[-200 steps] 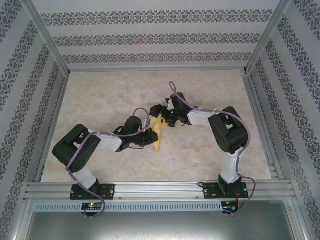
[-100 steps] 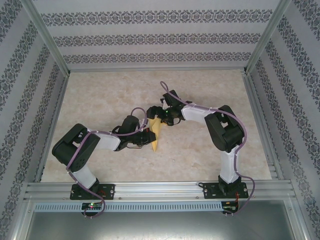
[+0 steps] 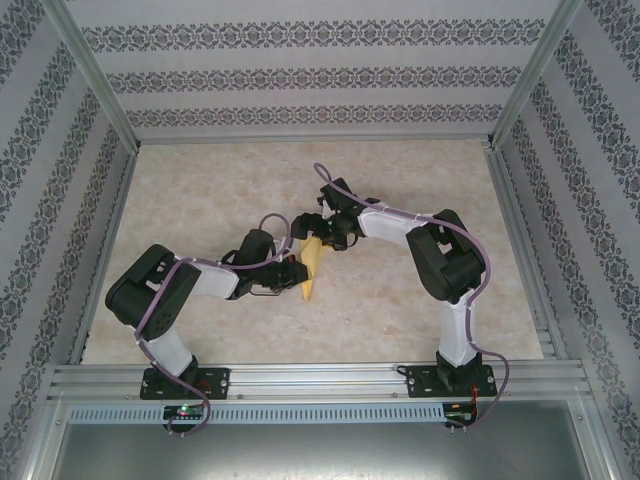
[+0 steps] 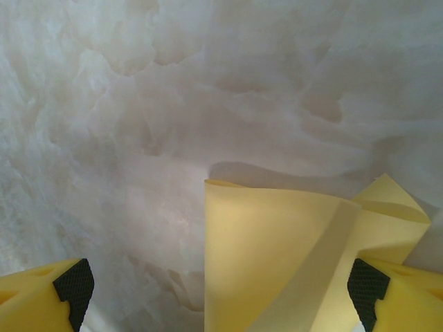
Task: Fold a paper plane with a square sheet of paper (fold left side to right side)
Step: Fold the wing for the fifth time at the center of the table.
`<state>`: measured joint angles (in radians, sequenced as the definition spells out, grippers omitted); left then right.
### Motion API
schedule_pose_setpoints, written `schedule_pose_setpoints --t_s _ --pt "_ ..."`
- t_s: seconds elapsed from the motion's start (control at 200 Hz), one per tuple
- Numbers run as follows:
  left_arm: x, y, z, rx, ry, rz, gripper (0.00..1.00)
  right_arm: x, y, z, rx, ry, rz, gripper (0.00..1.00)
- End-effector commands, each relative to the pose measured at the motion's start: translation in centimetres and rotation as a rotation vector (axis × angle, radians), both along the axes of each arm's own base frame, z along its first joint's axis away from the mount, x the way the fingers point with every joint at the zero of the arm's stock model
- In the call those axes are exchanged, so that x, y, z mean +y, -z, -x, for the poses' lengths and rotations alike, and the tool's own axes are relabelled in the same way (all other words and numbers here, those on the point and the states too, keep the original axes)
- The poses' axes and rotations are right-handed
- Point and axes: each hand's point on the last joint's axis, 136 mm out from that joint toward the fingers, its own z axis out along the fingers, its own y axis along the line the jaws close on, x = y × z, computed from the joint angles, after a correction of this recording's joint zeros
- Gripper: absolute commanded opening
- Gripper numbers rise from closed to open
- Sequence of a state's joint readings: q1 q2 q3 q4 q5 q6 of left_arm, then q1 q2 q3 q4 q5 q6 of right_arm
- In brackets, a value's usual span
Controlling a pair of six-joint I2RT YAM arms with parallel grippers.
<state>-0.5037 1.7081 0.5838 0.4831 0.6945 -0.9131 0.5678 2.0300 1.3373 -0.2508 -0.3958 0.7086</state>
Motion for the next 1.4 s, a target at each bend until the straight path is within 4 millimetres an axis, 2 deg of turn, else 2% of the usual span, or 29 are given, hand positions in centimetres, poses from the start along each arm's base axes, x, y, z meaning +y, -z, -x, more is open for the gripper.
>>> schedule_pose_setpoints --t_s 0.0,0.25,0.385,0.719,0.884,1.104,1.394 --pt "0.4 0.5 -0.1 -0.007 0.029 -0.003 0.02 -1.9 3.9 2.1 0.091 -0.006 0.139 0.98" --pt "0.5 0.7 -0.2 -0.002 0.051 0.003 0.02 -2.0 4.0 2.2 0.09 -0.014 0.153 0.98" --pt "0.4 0.0 -0.2 -0.01 0.059 0.011 0.03 -1.9 3.9 2.1 0.085 -0.014 0.146 0.98" --pt "0.8 -1.0 -0.8 -0.044 0.06 -0.028 0.18 -1.8 3.8 2.1 0.085 -0.017 0.143 0.98" --pt "0.8 -1.8 -1.5 -0.064 0.057 -0.019 0.19 -1.9 3.8 2.2 0.085 -0.021 0.143 0.98" --pt "0.8 -3.3 -2.0 -0.097 0.062 -0.022 0.25 -1.9 3.8 2.2 0.085 -0.024 0.147 0.98" --pt "0.9 -3.9 -2.3 -0.112 0.06 -0.023 0.33 -2.0 4.0 2.3 0.088 -0.025 0.149 0.96"
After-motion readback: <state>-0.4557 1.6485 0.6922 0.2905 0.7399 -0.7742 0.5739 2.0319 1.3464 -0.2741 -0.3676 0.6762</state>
